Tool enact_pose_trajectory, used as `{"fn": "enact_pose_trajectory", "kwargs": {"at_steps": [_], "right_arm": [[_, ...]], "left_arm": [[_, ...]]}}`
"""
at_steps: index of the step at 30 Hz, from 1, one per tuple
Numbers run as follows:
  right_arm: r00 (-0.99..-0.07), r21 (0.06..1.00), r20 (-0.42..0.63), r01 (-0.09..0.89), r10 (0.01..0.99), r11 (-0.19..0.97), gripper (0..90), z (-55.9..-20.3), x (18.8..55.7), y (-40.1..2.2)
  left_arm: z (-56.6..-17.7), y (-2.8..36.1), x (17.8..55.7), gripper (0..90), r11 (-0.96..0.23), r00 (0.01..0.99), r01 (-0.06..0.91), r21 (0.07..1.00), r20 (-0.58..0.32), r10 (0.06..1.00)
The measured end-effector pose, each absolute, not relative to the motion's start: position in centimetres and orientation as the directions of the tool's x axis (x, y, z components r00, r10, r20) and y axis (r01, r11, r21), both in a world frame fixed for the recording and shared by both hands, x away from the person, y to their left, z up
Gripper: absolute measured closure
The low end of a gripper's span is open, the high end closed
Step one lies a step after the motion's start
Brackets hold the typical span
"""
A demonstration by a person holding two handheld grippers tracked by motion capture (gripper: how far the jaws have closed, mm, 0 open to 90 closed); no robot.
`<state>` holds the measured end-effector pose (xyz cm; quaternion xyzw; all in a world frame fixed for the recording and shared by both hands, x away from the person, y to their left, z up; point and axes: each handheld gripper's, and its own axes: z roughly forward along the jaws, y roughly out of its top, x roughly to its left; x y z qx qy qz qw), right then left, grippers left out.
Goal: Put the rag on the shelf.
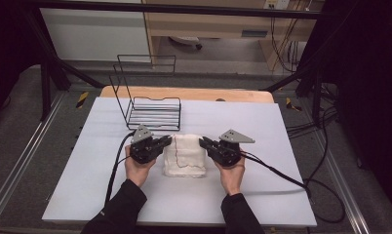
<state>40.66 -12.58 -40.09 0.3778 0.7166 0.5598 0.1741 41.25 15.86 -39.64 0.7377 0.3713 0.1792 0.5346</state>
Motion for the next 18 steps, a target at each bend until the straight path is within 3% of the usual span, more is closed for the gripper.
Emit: {"fn": "enact_pose_trajectory", "kwargs": {"at_steps": [18], "right_arm": [[-0.692, 0.985, 0.091, 0.167, 0.716, 0.036, 81.1, -36.6, 39.0, -11.7]], "left_arm": [[-36.4, 17.2, 38.9, 84.2, -0.034, 0.643, 0.198, 0.98, -0.103, 0.759]]}}
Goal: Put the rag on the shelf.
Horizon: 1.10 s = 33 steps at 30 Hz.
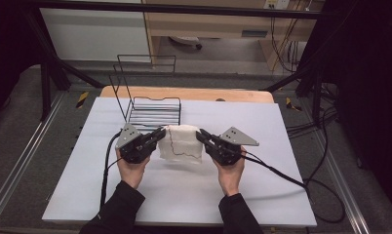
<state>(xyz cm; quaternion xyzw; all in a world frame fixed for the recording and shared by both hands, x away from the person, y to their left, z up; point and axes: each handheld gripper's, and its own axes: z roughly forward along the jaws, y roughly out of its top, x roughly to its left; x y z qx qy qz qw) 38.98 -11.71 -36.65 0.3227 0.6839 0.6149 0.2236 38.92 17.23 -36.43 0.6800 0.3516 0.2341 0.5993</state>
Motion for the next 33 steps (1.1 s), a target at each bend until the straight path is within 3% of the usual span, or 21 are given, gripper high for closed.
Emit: {"fn": "enact_pose_trajectory", "kwargs": {"at_steps": [12, 33], "right_arm": [[-0.705, 0.997, 0.056, 0.075, 0.707, -0.004, 81.2, -34.9, 38.3, -10.9], [-0.718, 0.999, 0.036, 0.003, 0.696, -0.048, 81.2, -31.8, 38.6, -9.2]], "left_arm": [[-34.6, 18.0, 38.2, 84.2, 0.019, 0.63, 0.13, 0.991, -0.097, 0.77], [-31.5, 19.6, 37.8, 84.3, 0.079, 0.609, 0.05, 0.996, -0.093, 0.787]]}}
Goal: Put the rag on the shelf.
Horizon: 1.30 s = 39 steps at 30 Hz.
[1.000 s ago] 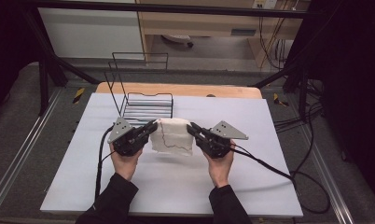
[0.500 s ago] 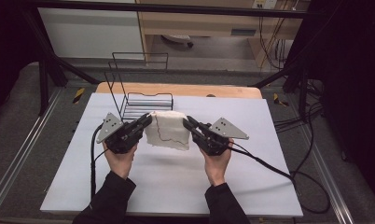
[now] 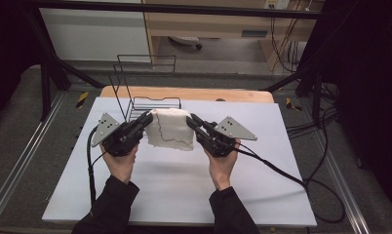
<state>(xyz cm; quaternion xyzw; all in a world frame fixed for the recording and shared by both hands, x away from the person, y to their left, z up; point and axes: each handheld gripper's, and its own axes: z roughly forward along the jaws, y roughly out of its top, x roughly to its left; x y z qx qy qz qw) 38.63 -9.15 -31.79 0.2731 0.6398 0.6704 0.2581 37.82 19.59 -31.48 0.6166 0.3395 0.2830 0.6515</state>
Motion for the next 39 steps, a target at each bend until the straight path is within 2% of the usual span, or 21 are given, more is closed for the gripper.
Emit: {"fn": "enact_pose_trajectory", "kwargs": {"at_steps": [39], "right_arm": [[-0.712, 0.995, -0.02, -0.08, 0.702, -0.054, 81.4, -25.6, 41.6, -5.8]], "left_arm": [[-25.0, 22.0, 39.7, 84.4, 0.096, 0.559, -0.052, 0.994, -0.051, 0.828]]}}
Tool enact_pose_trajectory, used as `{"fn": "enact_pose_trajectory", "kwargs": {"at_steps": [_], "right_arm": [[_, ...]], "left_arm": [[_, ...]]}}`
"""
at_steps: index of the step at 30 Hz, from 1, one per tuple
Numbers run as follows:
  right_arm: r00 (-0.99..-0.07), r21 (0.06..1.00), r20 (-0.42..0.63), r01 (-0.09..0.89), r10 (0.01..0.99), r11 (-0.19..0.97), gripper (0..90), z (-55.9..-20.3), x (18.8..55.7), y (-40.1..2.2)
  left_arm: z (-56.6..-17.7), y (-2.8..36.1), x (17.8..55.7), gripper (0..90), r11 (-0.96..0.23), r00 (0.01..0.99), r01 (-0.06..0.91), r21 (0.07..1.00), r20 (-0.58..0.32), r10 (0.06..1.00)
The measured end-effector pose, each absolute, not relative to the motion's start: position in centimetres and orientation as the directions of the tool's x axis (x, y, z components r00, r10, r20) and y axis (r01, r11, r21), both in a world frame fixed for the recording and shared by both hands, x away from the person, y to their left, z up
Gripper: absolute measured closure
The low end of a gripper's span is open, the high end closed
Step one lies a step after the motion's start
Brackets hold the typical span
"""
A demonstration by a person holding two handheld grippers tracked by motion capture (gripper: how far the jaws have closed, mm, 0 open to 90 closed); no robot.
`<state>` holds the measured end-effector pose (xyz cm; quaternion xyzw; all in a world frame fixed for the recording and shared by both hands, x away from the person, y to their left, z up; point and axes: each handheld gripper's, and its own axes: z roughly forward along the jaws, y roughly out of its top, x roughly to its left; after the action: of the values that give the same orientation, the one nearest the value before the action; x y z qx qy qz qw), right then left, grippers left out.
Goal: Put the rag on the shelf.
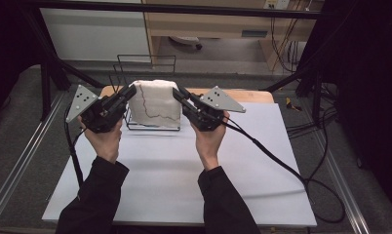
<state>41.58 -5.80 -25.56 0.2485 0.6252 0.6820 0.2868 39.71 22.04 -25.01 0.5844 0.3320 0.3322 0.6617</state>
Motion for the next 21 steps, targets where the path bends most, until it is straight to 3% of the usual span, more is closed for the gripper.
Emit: {"fn": "enact_pose_trajectory", "kwargs": {"at_steps": [21], "right_arm": [[-0.697, 0.992, -0.043, -0.115, 0.716, -0.052, 81.4, -21.9, 43.8, -4.2]], "left_arm": [[-21.3, 23.0, 41.9, 84.4, 0.09, 0.53, -0.087, 0.992, -0.03, 0.848]]}}
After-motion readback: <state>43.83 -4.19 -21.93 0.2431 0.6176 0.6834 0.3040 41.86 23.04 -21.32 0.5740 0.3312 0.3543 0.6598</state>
